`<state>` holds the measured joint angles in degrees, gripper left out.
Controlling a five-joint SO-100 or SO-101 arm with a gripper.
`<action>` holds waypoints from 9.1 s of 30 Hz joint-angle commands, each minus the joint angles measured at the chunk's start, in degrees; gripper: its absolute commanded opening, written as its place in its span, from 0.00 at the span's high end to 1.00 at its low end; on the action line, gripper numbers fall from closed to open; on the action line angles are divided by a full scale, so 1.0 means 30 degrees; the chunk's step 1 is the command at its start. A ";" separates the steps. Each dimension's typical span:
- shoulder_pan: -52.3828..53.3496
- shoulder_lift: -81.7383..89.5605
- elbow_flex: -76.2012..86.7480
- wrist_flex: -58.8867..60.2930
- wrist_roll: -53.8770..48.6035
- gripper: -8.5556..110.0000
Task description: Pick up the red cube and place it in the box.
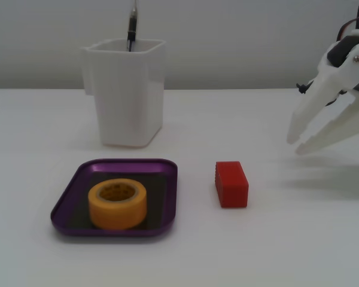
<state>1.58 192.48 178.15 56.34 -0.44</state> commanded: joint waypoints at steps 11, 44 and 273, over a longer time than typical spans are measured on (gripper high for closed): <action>-0.0088 0.1670 0.0234 -0.0205 -0.0059 0.92; -0.0059 0.1670 0.0088 -0.0176 -0.0205 0.92; -0.0381 0.0996 -0.0264 0.1465 0.1289 0.92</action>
<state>0.97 192.57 176.75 61.44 3.43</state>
